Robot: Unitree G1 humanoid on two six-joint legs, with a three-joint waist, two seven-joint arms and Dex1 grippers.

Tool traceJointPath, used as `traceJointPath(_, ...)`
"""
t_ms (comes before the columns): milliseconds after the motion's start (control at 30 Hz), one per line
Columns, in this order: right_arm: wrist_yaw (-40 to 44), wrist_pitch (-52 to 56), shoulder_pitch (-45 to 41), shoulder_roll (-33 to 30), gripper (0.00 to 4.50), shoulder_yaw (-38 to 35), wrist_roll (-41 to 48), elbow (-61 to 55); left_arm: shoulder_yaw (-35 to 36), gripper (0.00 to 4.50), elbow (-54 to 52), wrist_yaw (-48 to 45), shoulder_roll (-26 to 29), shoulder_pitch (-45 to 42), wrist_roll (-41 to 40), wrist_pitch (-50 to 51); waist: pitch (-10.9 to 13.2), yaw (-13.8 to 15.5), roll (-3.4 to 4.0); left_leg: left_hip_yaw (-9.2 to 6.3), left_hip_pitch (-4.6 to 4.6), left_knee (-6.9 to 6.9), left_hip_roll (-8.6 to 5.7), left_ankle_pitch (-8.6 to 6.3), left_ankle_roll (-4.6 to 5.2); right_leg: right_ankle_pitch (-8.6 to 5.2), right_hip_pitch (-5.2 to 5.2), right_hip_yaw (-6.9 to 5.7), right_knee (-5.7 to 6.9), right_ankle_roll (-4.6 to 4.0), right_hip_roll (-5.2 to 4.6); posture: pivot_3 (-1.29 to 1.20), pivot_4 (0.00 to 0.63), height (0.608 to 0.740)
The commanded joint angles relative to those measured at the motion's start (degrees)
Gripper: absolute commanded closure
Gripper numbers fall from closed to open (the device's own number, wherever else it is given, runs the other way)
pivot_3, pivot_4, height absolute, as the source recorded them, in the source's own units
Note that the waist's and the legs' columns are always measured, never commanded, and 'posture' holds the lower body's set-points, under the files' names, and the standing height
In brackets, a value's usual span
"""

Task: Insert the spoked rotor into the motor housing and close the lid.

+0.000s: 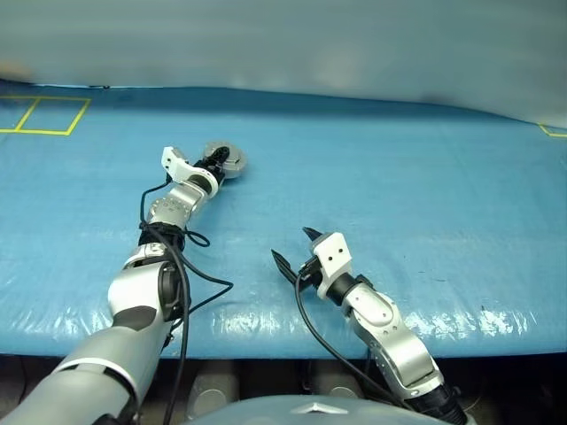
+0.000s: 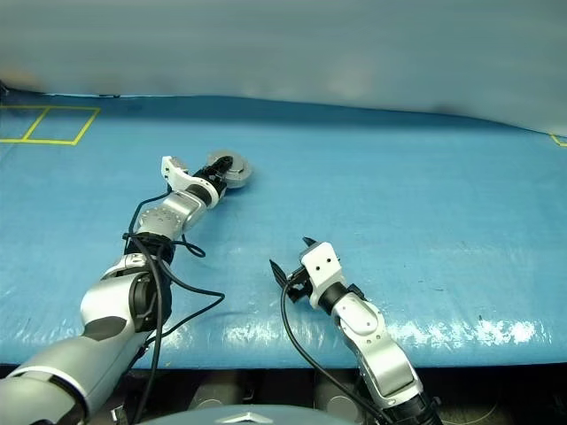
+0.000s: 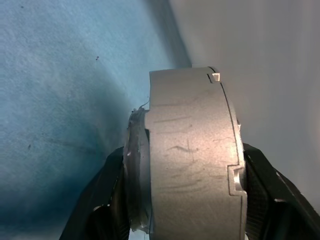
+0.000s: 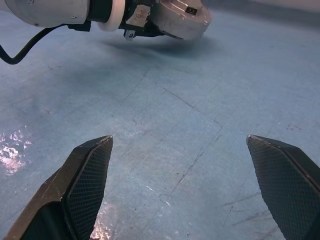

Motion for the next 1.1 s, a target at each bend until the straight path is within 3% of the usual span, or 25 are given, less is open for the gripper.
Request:
traceJointPath(33,0.1,-1.0,0.5,0.6,0.0,-0.8,-0.7,-1.4,1.8,1.32,0.2,-0.4,0.2,-3.0,2.3,-1.5,0.0,0.0,0.0,-0.01,0.0,0.0,0.0,0.0,0.0,0.0,0.0,0.0,0.0,0.0,-0.01,0.0,0.15,0.74)
traceJointPath(167,0.6,-0.5,0.5,1.3,0.0,-0.8,-1.0,-1.3,2.5,0.05,-1.3,0.2,0.4,-1.0,4.3,0.9,0.0,0.0,0.0,-0.02,0.03,0.03,-0.03,-0.01,0.01,0.01,0.02,-0.01,0.05,0.02,-0.06,0.0,0.15,0.74)
traceJointPath(333,1.5,0.5,0.1,2.2,0.0,-0.8,-0.5,-1.2,3.7,0.02,-10.7,5.6,1.7,6.7,4.1,11.7,0.0,-0.6,0.02,-0.02,0.21,0.03,0.0,-0.1,0.17,0.03,0.1,0.01,0.17,0.01,-0.06,0.0,0.15,0.74)
traceJointPath(567,3.7,1.7,-1.6,3.1,0.0,-0.5,-0.2,0.4,3.6,0.02,-38.7,12.0,2.8,26.1,0.6,30.9,-0.2,-1.8,0.06,0.1,1.33,-0.21,0.3,-0.13,0.17,-0.02,1.02,0.14,0.24,-0.06,-0.16,0.0,0.15,0.74)
traceJointPath(733,4.9,2.2,-2.5,4.1,0.0,-0.9,0.6,0.9,1.2,0.02,-57.2,11.5,4.9,39.1,-0.9,38.0,-0.3,-2.1,0.19,0.19,2.16,-0.3,0.43,-0.11,0.11,-0.18,1.71,0.14,0.23,-0.29,-0.18,0.0,0.15,0.74)
traceJointPath(933,4.3,1.6,-2.2,4.6,0.0,-3.7,1.0,1.1,-9.0,0.02,-79.6,-0.1,8.6,55.8,8.2,24.3,-0.5,-1.9,0.29,0.27,2.16,-0.42,0.47,-0.08,0.01,-0.42,1.63,0.2,0.21,-0.75,-0.28,0.0,0.15,0.74)
traceJointPath(1100,3.8,0.8,-1.1,4.9,0.0,-5.7,1.0,1.3,-18.7,0.02,-86.5,-0.6,10.8,65.2,29.1,3.5,-0.5,-0.5,0.28,0.33,1.9,-0.68,0.48,-0.06,-0.04,-0.51,1.01,0.24,0.12,-0.96,-0.63,0.0,0.15,0.74)
